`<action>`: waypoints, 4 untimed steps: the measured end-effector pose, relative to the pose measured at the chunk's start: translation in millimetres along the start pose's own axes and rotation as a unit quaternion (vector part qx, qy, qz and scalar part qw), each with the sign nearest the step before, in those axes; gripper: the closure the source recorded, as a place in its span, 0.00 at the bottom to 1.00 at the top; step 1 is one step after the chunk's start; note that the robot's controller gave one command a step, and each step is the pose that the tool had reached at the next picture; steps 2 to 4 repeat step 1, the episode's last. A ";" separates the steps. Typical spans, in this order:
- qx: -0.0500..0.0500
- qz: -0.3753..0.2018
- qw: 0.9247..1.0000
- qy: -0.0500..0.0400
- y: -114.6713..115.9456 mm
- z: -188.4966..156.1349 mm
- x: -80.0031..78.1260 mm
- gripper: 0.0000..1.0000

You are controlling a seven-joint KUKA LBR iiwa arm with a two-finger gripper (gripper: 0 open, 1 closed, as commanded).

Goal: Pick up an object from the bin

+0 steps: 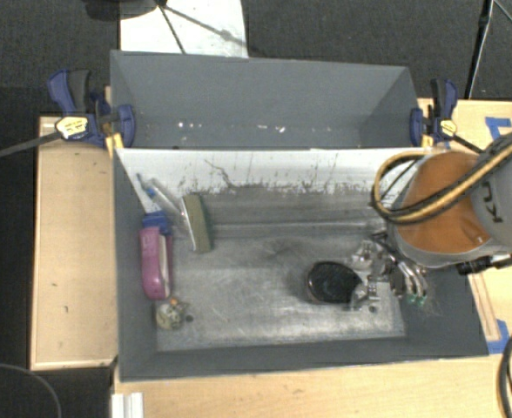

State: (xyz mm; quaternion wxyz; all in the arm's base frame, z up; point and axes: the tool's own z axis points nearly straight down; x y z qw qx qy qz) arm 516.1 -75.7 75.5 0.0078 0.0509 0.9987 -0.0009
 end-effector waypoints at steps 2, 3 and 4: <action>-0.001 -0.022 1.000 0.003 5.3 -153.1 -8.0 1.00; -0.001 -0.022 1.000 0.003 5.3 -153.1 -8.0 1.00; -0.001 -0.022 1.000 0.003 5.3 -153.1 -8.0 1.00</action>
Offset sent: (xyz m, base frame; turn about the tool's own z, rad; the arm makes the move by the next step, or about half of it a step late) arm 0.0041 0.0052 0.1489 -0.0460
